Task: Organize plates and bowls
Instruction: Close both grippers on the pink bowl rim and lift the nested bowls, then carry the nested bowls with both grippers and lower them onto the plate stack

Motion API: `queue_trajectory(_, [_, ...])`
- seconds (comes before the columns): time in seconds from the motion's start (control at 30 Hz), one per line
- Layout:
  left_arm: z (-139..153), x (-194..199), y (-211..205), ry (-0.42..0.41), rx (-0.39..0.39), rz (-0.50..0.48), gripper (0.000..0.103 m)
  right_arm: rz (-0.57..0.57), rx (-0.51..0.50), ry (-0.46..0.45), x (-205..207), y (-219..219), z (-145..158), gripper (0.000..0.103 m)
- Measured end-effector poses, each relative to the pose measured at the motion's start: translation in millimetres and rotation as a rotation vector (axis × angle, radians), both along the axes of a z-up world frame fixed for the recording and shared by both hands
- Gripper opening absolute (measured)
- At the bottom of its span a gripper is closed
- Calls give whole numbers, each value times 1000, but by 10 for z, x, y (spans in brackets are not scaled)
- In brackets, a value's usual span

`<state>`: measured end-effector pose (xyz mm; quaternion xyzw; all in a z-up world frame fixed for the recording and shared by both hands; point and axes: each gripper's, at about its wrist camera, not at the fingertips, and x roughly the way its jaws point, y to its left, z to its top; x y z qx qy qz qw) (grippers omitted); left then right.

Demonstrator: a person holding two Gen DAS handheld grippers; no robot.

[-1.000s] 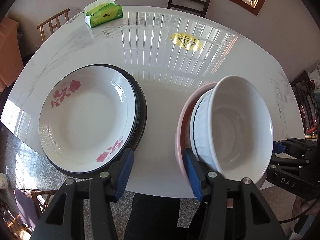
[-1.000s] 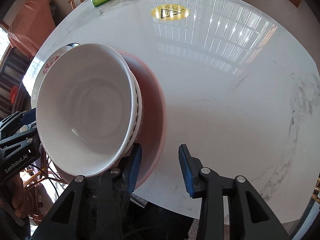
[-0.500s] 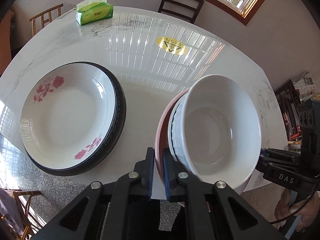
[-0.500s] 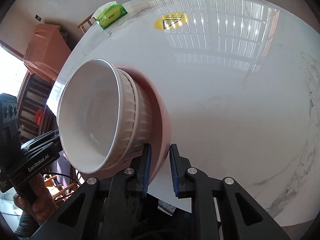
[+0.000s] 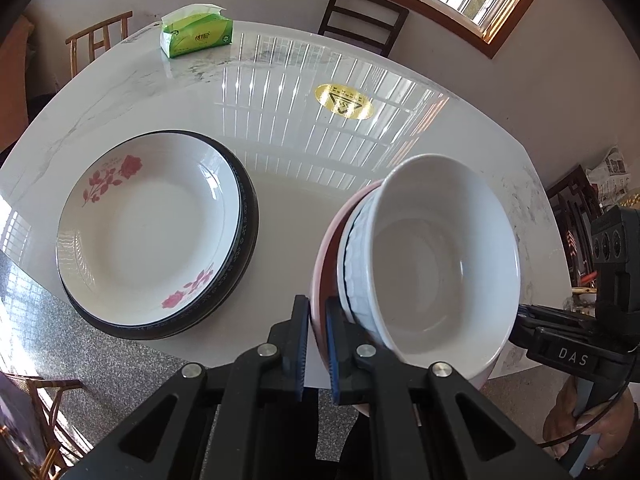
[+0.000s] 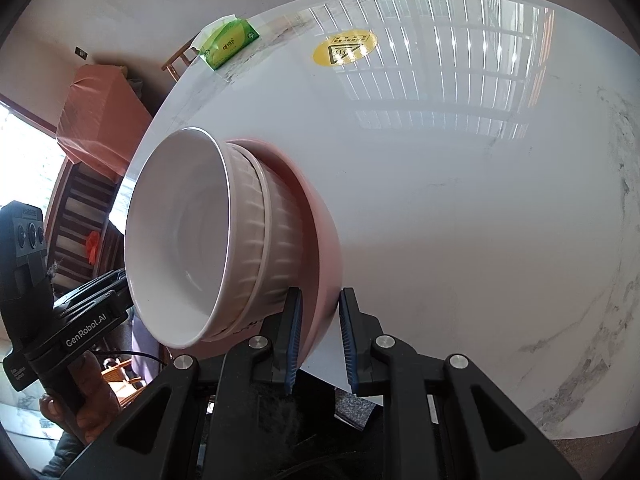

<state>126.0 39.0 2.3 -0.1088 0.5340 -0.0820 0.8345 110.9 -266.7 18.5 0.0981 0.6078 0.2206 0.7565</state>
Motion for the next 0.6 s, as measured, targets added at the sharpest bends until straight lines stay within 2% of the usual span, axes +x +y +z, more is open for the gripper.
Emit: queue_trajectory(0.6, [383,-185,419,-71,3,93,8,46,61,-22,63,437,302,19])
